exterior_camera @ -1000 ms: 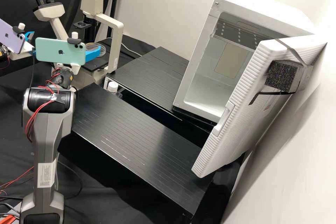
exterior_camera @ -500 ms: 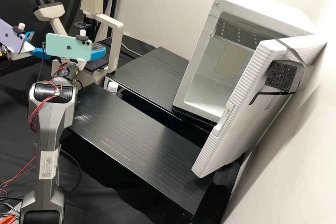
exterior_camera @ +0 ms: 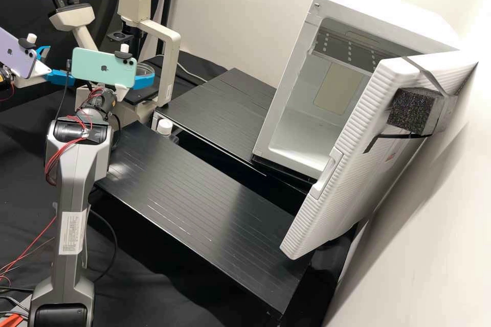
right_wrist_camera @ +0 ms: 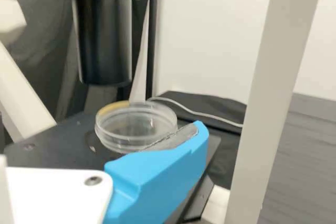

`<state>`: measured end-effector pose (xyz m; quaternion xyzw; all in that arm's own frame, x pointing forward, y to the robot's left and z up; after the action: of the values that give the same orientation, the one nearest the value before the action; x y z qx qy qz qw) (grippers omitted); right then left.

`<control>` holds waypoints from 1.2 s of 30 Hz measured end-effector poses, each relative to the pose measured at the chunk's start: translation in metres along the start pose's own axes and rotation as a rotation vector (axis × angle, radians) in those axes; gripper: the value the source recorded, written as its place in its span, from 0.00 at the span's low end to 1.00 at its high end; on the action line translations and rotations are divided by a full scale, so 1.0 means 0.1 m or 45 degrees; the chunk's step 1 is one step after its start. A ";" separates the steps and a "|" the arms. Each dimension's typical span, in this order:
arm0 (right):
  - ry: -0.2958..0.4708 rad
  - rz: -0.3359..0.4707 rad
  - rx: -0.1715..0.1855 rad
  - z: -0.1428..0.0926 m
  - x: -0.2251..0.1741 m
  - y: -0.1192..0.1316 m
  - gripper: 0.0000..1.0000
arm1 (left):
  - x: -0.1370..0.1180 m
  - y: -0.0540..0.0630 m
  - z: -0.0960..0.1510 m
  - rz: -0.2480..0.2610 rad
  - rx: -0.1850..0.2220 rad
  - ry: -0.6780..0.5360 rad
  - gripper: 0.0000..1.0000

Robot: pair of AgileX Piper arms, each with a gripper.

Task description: Move the petri dish to the bench.

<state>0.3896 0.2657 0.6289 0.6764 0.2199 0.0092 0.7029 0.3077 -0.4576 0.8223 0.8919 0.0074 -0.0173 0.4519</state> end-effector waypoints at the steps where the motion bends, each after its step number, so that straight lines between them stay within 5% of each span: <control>1: -0.010 -0.002 -0.002 0.02 0.01 -0.02 1.00 | 0.00 0.00 0.00 0.000 0.000 0.000 1.00; 12: -0.029 0.002 -0.017 0.02 0.16 -0.06 1.00 | 0.00 0.00 0.00 0.000 0.000 0.000 1.00; 21: -0.092 0.011 0.095 0.08 0.25 -0.10 1.00 | 0.00 0.00 0.00 0.000 0.000 0.000 1.00; 30: -0.097 0.034 0.127 0.08 0.32 -0.11 1.00 | 0.00 0.00 0.00 0.000 0.000 0.000 1.00; 36: -0.131 0.054 0.038 0.12 0.40 -0.17 1.00 | 0.00 0.00 0.00 0.000 0.000 0.000 1.00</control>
<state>0.4244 0.2654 0.6007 0.6908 0.1692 -0.0142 0.7029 0.3077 -0.4576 0.8223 0.8919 0.0074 -0.0173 0.4519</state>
